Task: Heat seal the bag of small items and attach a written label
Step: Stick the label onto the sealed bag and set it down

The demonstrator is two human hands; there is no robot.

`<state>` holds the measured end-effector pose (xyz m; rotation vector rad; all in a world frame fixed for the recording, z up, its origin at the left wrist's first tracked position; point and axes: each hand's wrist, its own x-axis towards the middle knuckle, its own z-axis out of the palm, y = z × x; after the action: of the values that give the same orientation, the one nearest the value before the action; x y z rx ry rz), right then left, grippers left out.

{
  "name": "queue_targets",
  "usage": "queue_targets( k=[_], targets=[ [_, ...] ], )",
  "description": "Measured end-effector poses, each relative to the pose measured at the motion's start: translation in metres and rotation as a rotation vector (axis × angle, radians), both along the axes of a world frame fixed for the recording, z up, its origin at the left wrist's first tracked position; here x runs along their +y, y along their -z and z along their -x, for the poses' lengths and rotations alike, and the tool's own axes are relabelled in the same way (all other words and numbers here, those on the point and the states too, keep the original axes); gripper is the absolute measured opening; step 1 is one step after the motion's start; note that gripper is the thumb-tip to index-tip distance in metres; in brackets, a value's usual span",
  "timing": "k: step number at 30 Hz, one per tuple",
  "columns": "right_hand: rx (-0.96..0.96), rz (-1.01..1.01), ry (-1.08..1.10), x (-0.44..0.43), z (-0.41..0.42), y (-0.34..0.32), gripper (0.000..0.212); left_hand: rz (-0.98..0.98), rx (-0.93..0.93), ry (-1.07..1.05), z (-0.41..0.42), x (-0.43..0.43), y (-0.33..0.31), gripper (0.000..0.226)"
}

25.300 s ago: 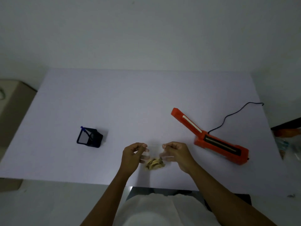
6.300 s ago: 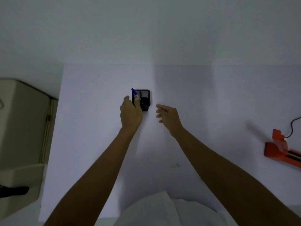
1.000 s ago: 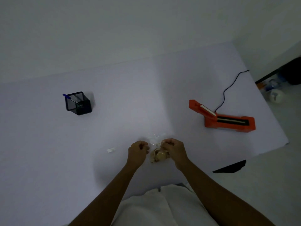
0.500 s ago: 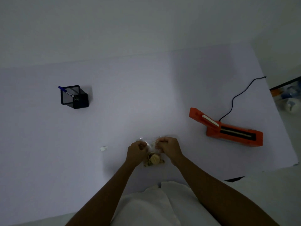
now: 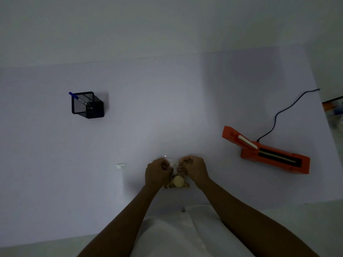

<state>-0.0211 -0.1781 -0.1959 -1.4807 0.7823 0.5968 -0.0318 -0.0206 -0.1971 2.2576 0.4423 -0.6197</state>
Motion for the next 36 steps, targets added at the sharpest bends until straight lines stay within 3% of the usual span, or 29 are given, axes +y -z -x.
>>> queue_targets(
  k=[4, 8, 13, 22, 36],
  targets=[
    [-0.046, 0.044, -0.038, -0.002, 0.002, -0.001, 0.004, 0.083, -0.05, 0.041, 0.002, 0.004, 0.002, 0.006],
    [-0.106, 0.127, -0.117, -0.001, 0.007, -0.003, 0.014, 0.145, -0.045, 0.094, -0.001, 0.003, 0.0, 0.022],
    [-0.134, 0.207, -0.184, -0.001, 0.01, 0.001, 0.002, 0.085, 0.006, 0.134, -0.006, 0.0, 0.007, 0.016],
    [-0.145, 0.399, -0.306, 0.002, 0.01, 0.006, 0.006, 0.068, 0.05, 0.081, -0.008, -0.001, 0.006, 0.024],
    [-0.149, 0.48, -0.37, 0.004, 0.009, 0.01, 0.005, -0.06, 0.102, 0.068, -0.012, -0.013, -0.001, 0.024]
  ],
)
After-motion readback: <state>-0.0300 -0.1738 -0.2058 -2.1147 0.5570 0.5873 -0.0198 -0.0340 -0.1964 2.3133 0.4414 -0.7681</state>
